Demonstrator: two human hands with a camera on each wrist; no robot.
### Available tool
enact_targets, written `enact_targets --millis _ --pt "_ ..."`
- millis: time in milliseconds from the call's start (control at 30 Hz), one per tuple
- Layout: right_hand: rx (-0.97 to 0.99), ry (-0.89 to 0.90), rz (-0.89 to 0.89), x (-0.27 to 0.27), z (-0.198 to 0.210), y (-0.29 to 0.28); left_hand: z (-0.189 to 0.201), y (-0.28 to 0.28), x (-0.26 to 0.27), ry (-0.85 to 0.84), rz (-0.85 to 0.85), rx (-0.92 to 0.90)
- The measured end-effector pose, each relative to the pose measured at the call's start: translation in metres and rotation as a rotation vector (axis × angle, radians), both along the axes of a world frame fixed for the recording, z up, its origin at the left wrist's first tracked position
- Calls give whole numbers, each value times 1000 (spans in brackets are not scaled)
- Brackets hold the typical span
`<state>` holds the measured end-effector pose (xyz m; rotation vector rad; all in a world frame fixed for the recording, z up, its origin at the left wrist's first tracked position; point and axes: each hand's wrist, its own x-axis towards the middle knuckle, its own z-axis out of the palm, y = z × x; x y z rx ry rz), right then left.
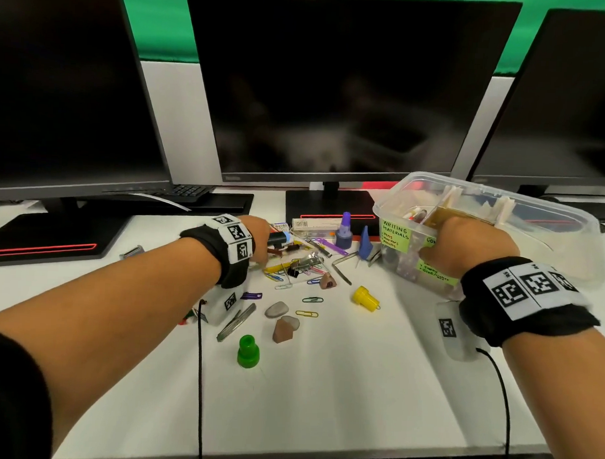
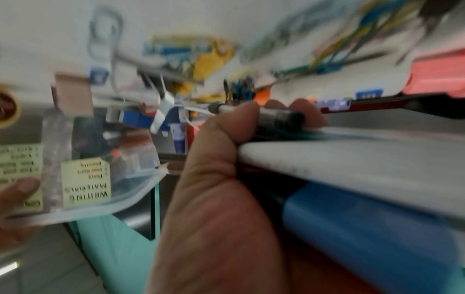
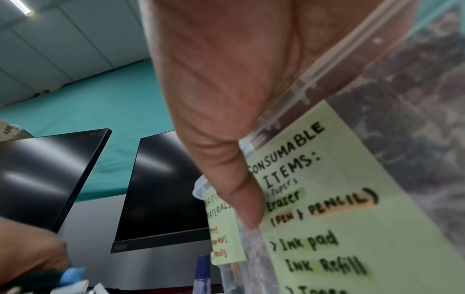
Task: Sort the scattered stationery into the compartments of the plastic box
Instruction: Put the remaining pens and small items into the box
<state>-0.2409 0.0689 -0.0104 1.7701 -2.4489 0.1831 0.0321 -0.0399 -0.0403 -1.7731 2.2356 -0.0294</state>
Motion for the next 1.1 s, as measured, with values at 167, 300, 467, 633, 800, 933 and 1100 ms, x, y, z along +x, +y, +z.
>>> enact_targets --millis 167,300,467,633,800,933,1100 --pt "13 2 -3 1 0 -2 32 0 15 308 71 32" --pt "24 -10 -11 -1 1 -2 59 4 25 549 91 130" --pt "22 -20 2 2 3 1 67 6 41 694 149 209" --pt "18 -25 0 5 6 4 65 3 53 778 214 274" --pt "22 -30 -2 7 7 6 67 5 47 782 189 273" --pt "31 -38 -1 10 11 9 73 16 31 783 157 262" --pt "97 -84 -28 12 18 10 78 25 12 777 62 200"
